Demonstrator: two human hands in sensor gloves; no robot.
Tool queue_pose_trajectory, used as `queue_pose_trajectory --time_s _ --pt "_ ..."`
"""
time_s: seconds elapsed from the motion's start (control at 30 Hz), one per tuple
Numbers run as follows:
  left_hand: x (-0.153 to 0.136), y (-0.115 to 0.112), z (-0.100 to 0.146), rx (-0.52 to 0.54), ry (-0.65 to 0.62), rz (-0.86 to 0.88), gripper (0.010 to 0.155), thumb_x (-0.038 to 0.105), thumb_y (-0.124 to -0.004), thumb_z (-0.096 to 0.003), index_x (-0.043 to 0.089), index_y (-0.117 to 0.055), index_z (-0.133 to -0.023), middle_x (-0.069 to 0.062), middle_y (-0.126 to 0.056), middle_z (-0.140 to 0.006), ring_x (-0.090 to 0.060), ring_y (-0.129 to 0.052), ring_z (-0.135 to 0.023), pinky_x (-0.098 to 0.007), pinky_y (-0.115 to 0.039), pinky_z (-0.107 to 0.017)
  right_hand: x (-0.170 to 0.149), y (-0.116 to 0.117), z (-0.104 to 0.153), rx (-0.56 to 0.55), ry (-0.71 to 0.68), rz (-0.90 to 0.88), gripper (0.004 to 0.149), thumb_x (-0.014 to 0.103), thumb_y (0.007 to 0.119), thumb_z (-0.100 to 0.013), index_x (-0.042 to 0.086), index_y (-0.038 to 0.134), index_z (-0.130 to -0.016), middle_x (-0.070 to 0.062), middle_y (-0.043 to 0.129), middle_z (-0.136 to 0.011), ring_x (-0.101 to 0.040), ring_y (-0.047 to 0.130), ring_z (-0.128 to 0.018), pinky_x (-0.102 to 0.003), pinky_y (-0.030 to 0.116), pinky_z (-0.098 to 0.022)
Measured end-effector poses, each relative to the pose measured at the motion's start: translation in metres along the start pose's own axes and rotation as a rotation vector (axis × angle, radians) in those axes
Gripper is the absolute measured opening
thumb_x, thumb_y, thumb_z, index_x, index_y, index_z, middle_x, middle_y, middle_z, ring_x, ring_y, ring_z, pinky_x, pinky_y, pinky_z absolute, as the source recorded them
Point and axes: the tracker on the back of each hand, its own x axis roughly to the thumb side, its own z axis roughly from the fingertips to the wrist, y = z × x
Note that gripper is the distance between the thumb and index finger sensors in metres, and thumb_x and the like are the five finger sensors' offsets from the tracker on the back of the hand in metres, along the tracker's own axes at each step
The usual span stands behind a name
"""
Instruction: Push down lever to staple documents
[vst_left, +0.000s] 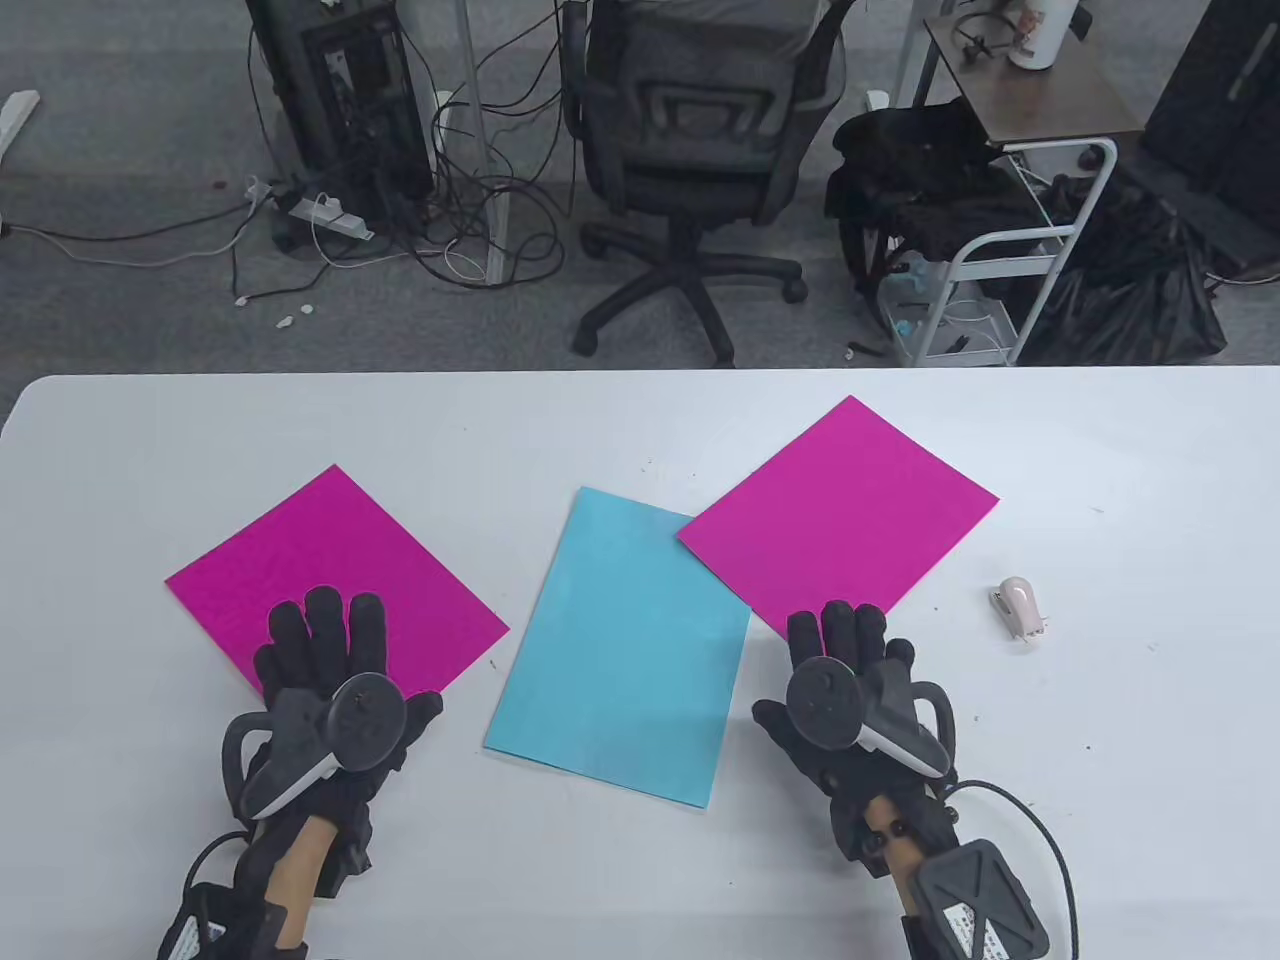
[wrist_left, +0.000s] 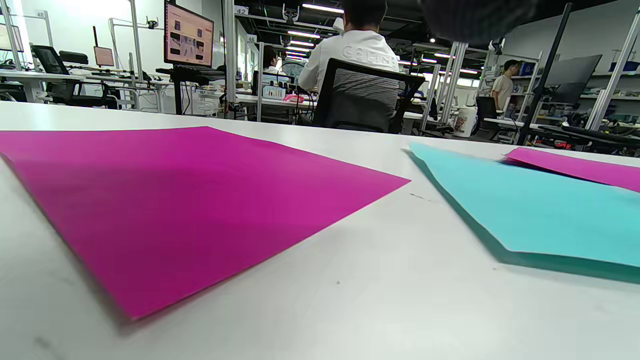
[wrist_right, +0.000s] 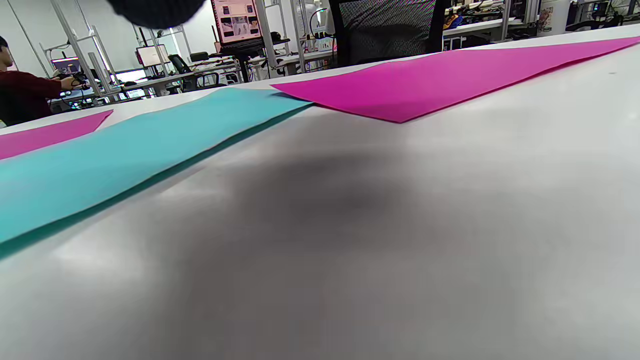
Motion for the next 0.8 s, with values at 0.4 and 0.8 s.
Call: queue_pose_trajectory --time_s 0.4,0.8 --pt "0.0009 -0.0013 -0.0004 0.000 -0.009 0.002 0.100 0.058 -0.059 -0.0542 0.008 0.007 -0.110 -0.036 0.009 -0.115 -0.068 0.003 -0.099 -0.082 -0.019 -0.066 0.0015 0.0013 0.0010 -0.009 -0.012 -0.009 0.090 0.052 0.056 -0.052 -0.003 0.014 -0.109 -0.041 0.005 -0.106 -0.068 0.009 -0.094 -0.081 0.024 -0.063" --pt "0.0009 -0.0006 -0.0004 -0.012 0.008 0.007 0.099 0.057 -0.059 -0.0542 0.007 0.005 -0.111 -0.036 0.006 -0.115 -0.068 0.000 -0.100 -0.082 -0.021 -0.066 -0.0005 -0.0011 0.0017 -0.022 -0.012 -0.015 0.090 0.052 0.056 -0.052 -0.003 0.014 -0.109 -0.041 0.006 -0.106 -0.068 0.010 -0.095 -0.081 0.025 -0.063"
